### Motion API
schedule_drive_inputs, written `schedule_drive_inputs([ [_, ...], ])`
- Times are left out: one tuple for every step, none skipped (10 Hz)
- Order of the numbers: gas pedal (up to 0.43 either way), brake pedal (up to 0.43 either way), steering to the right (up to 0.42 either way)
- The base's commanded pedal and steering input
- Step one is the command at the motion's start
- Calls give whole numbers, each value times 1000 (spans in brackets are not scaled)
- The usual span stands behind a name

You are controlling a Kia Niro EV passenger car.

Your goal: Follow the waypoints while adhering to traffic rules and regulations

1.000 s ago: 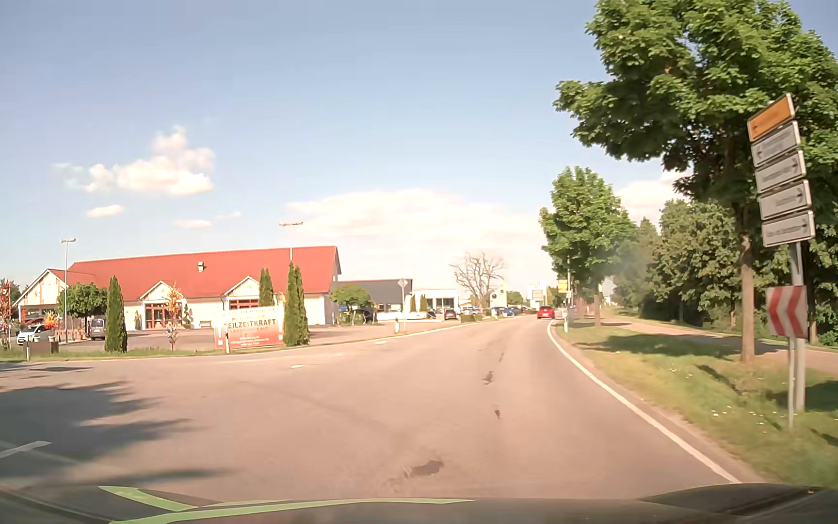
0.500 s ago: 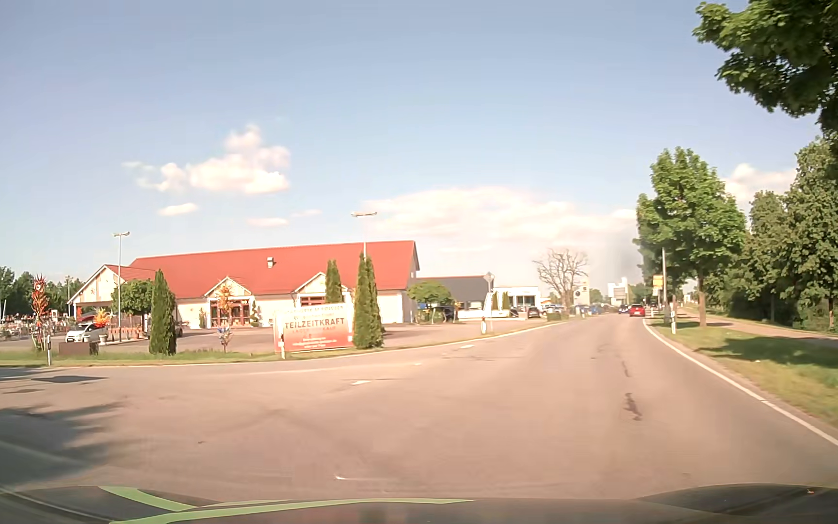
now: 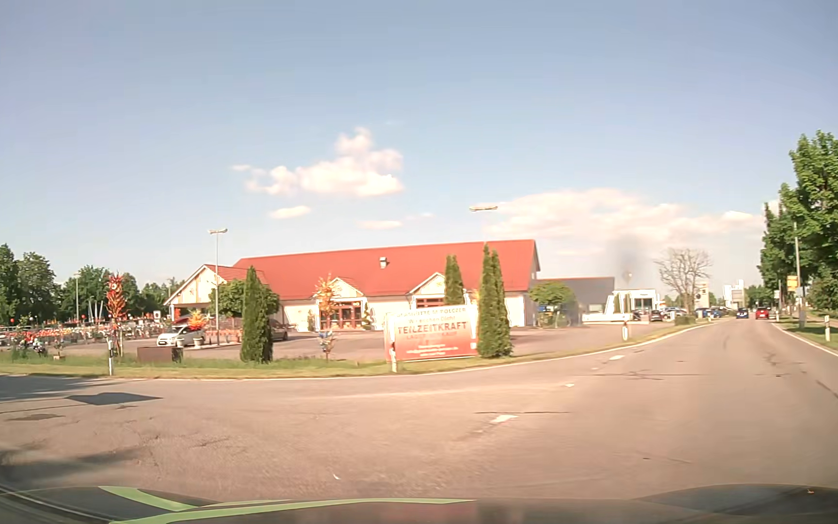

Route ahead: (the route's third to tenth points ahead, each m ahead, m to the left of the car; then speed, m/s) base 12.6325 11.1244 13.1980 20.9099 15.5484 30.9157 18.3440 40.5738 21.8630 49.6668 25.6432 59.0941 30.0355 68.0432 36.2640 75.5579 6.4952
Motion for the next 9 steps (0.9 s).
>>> schedule_drive_inputs([
  [0,0,-336],
  [0,0,-348],
  [0,0,-356],
  [0,0,-361],
  [0,0,-361],
  [59,0,-361],
  [59,0,-360],
  [59,0,-360],
  [87,0,-360],
])
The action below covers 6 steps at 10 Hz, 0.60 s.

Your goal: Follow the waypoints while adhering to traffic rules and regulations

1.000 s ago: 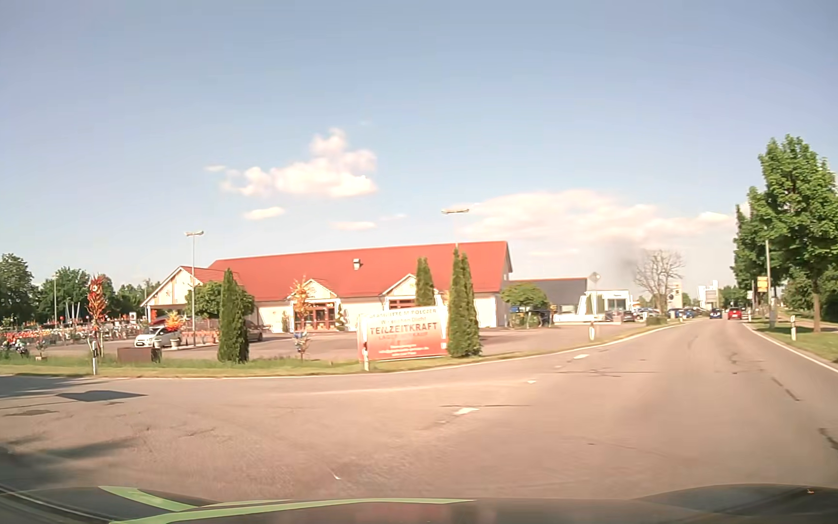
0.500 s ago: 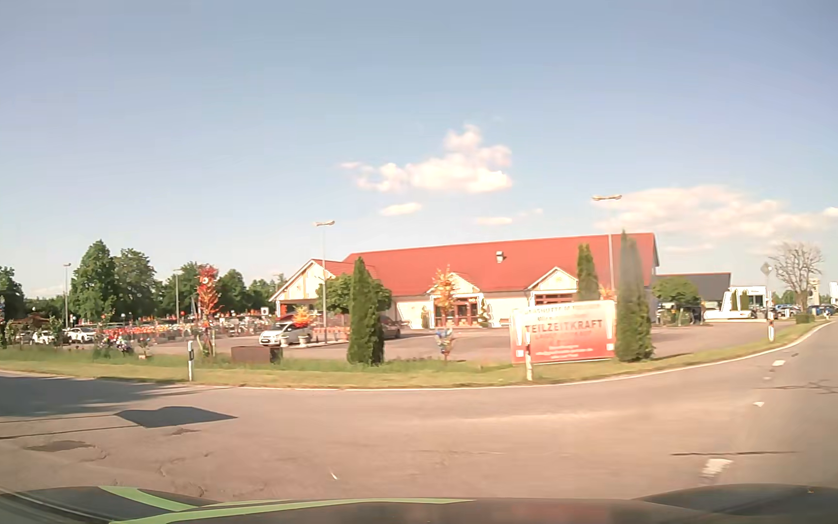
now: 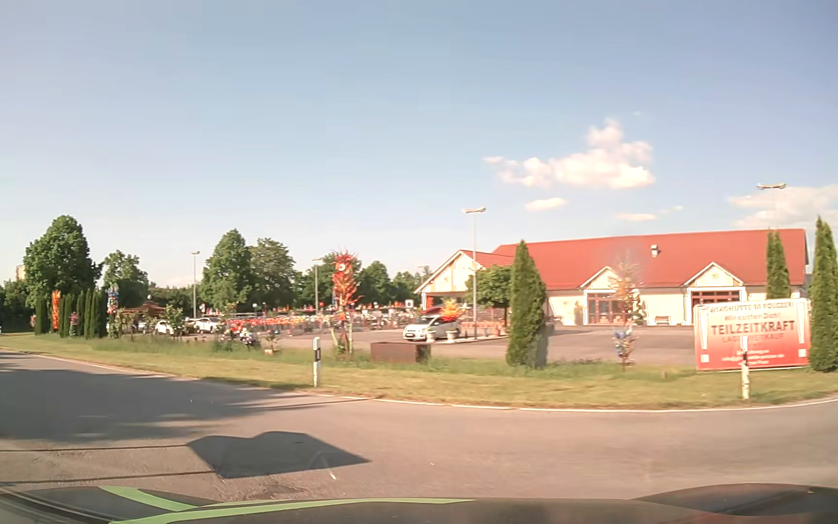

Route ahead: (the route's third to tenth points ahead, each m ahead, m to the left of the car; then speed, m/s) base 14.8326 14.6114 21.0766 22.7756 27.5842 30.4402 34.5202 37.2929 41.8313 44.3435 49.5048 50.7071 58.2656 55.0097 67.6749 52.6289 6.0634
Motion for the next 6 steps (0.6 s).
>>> schedule_drive_inputs([
  [98,0,-358],
  [118,0,-355],
  [118,0,-350],
  [130,0,-340],
  [138,0,-333],
  [138,0,-325],
])
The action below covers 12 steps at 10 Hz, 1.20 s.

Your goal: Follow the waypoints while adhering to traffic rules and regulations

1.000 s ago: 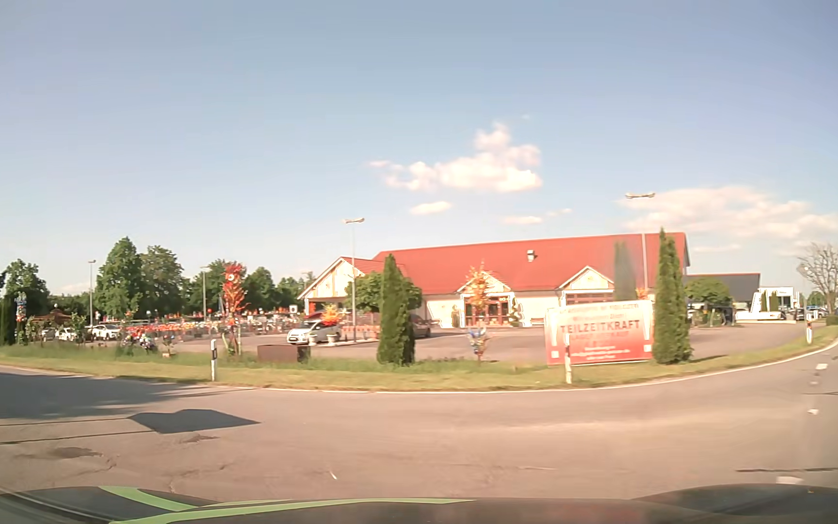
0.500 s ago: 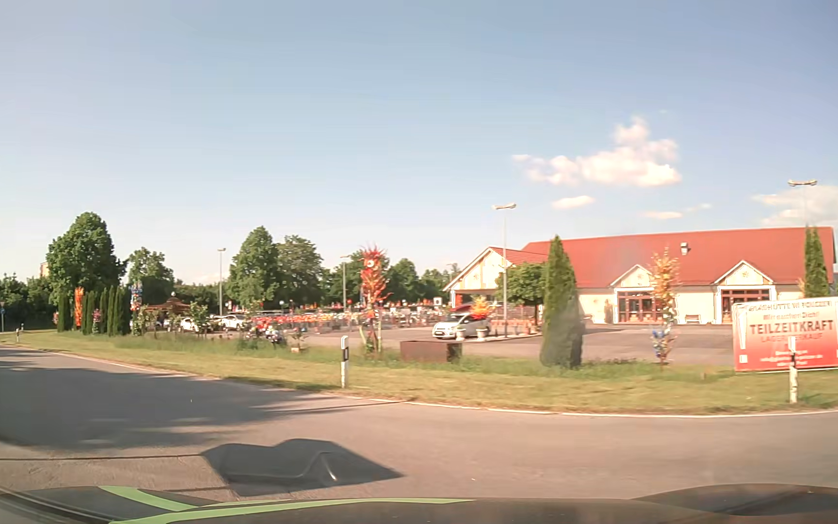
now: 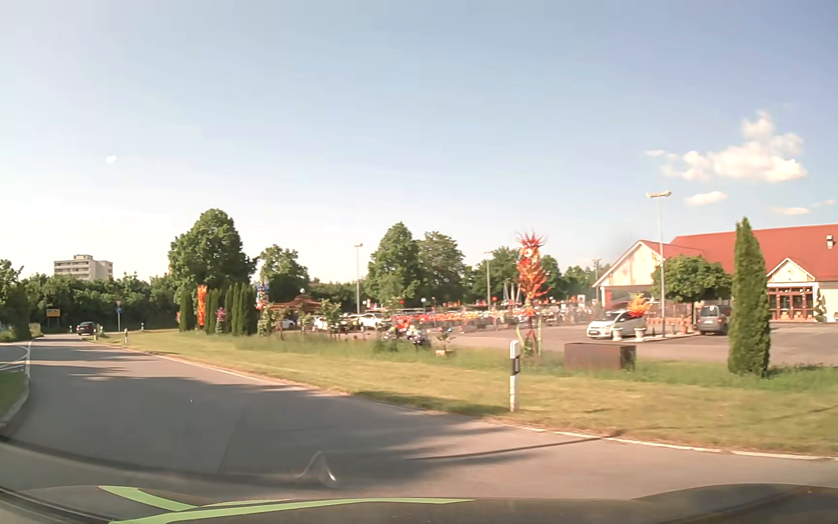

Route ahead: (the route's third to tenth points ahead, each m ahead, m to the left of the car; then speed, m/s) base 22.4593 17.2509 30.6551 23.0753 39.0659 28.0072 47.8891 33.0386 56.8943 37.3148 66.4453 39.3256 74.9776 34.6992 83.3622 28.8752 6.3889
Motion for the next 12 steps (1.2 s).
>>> schedule_drive_inputs([
  [150,0,-312],
  [150,0,-298],
  [157,0,-288],
  [157,0,-277],
  [157,0,-267],
  [169,0,-256],
  [169,0,-238],
  [169,0,-224],
  [169,0,-208],
  [169,0,-195],
  [177,0,-182],
  [177,0,-167],
])
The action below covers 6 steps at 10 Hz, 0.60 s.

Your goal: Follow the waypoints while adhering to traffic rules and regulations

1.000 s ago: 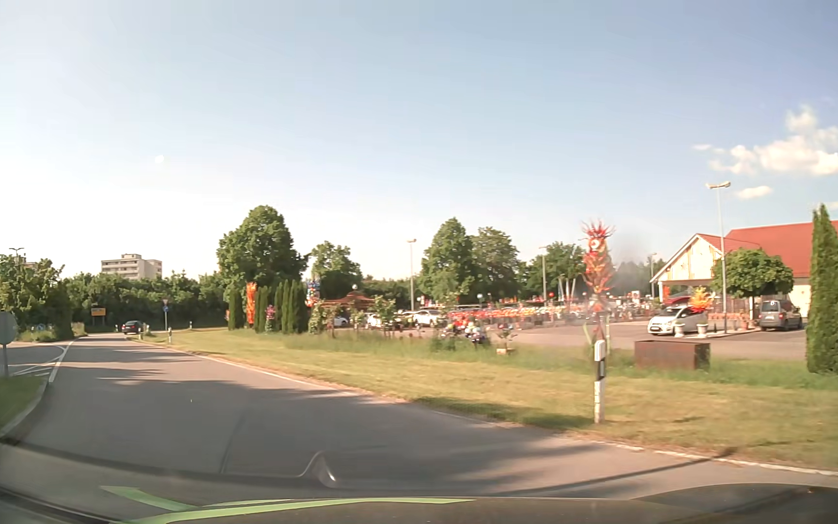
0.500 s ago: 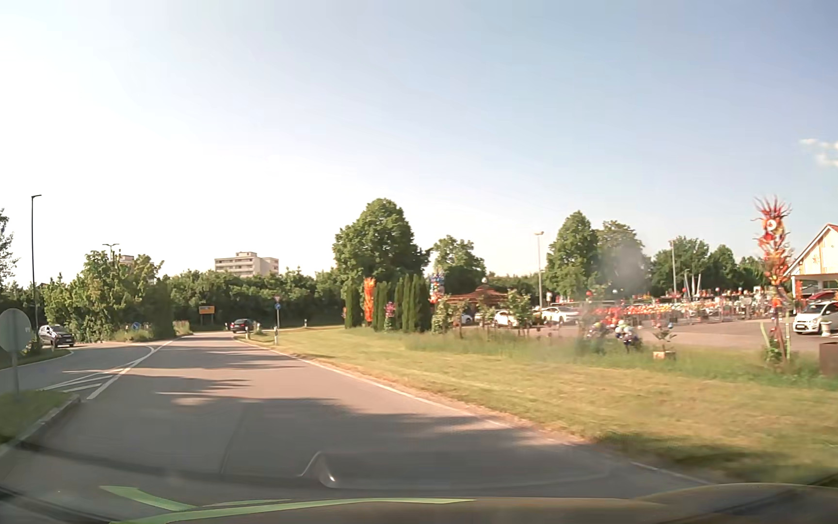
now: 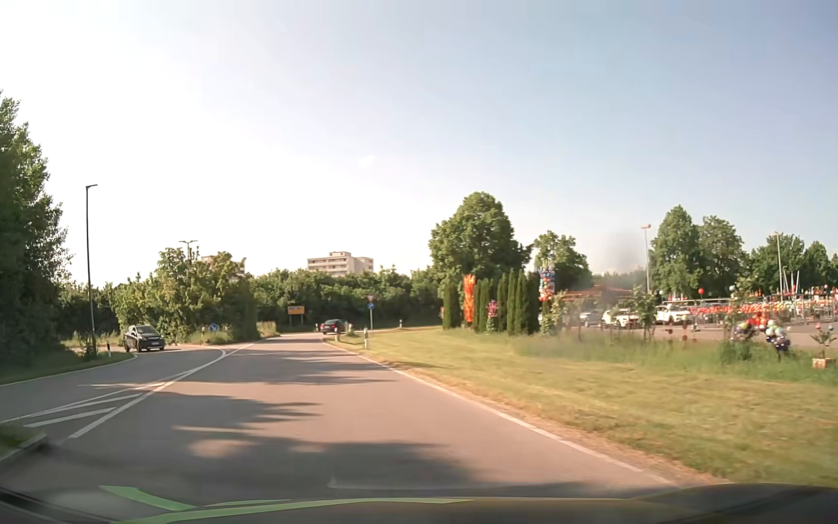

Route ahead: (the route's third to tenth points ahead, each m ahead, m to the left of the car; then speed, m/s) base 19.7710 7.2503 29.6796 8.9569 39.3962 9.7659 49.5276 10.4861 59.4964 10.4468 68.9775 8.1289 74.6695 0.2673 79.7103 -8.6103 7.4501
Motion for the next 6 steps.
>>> schedule_drive_inputs([
  [177,0,-153],
  [177,0,-136],
  [177,0,-122],
  [177,0,-113],
  [177,0,-103],
  [177,0,-93],
])
